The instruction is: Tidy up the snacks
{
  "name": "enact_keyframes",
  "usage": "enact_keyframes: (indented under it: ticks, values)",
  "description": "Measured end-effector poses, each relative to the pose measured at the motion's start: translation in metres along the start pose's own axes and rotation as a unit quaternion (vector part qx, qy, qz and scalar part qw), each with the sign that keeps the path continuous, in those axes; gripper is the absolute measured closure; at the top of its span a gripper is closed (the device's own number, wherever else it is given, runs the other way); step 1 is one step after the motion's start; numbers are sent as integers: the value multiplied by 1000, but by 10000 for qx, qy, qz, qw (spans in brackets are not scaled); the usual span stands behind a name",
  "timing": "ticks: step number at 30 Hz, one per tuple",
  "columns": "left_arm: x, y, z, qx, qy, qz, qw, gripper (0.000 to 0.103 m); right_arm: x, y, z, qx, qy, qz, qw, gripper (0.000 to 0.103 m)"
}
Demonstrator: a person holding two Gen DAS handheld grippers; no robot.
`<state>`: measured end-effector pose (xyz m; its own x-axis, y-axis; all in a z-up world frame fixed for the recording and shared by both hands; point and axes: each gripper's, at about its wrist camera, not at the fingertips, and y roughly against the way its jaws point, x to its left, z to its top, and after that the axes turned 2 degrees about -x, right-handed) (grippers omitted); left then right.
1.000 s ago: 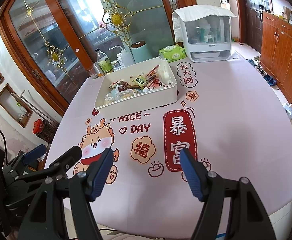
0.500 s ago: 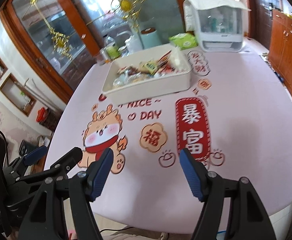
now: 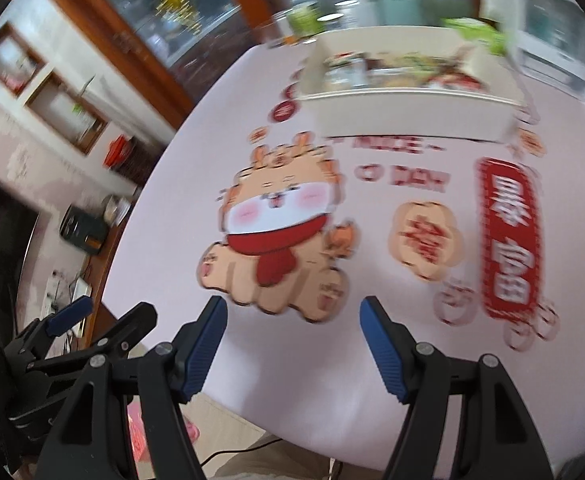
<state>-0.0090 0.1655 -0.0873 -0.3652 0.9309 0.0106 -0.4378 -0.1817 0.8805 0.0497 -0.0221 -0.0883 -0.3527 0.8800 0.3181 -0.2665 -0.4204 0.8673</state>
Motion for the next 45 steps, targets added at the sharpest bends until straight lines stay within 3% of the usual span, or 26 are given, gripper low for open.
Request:
enact_keyframes:
  ticks: [6,11,16,20,22,26,29,45]
  values:
    - [73,-44,37,-225,43,664,9975,3,69,-89,55,68,213,-14,9997,34]
    - [115,-119,79,-223,-88,756,9968,3,112,-201,142,-97,269,-579,9979,34]
    - [135,-207,118,-57,-183,331,9993,3,113,-281,220,-542,-194,-1308,9897,34]
    - [136,-255,136,-30,-277,-2,9996,3,108,-309,252,-863,-417,-1665,9814,33]
    - [134,-265,141,-296,-278,-158,9990,1,111,-318,260,-949,-350,-1880,9769,29]
    - [132,-280,151,-571,-355,-574,9961,0,114,-332,262,-965,-173,-2081,9732,0]
    - [132,-284,155,-785,-389,-613,9943,0,112,-329,251,-1236,-16,-2010,9718,0]
    - [135,-284,154,-789,-369,-613,9943,0,111,-331,247,-1241,-2,-1995,9720,0]
